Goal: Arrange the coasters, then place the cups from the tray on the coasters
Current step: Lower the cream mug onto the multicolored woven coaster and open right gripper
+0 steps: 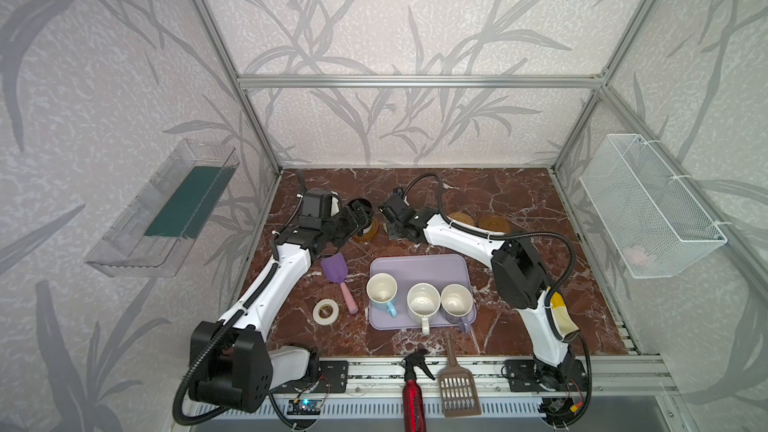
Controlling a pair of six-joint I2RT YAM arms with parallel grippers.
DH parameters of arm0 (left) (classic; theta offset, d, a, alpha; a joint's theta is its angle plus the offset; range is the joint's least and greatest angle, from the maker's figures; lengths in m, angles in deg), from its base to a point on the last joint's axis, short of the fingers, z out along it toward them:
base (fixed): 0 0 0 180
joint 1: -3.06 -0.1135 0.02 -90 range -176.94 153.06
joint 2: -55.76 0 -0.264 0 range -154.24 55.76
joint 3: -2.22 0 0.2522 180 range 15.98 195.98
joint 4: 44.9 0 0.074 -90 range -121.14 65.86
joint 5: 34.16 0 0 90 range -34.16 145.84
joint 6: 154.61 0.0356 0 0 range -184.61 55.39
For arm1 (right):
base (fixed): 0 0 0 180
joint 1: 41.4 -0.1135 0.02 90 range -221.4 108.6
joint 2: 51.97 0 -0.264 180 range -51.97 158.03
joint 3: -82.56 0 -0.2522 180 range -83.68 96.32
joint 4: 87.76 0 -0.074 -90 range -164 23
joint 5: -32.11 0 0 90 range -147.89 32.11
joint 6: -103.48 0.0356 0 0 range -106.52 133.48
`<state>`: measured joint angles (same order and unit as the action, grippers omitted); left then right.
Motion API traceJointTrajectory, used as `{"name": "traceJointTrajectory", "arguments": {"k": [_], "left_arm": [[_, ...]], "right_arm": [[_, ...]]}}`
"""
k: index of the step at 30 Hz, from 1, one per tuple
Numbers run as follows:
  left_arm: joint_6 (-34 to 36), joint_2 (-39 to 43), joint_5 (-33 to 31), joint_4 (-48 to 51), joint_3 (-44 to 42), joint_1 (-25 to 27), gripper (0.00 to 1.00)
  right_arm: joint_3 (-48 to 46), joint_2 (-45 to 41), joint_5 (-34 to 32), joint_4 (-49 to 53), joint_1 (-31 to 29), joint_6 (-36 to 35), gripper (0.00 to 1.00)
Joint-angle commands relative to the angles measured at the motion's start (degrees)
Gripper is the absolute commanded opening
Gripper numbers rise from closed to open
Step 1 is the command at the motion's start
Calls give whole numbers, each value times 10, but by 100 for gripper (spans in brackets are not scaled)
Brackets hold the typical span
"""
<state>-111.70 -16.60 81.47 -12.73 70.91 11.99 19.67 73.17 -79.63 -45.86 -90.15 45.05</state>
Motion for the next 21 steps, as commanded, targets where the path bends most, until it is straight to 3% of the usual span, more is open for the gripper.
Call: {"name": "traceJointTrajectory", "arguments": {"k": [1, 21], "left_arm": [[4, 5, 3, -6, -11, -4, 97], [-1, 12, 15, -19, -37, -4, 97]], "right_arm": [[30, -3, -41, -45, 1, -4, 0], [-40, 3, -24, -42, -27, 69, 1]]}}
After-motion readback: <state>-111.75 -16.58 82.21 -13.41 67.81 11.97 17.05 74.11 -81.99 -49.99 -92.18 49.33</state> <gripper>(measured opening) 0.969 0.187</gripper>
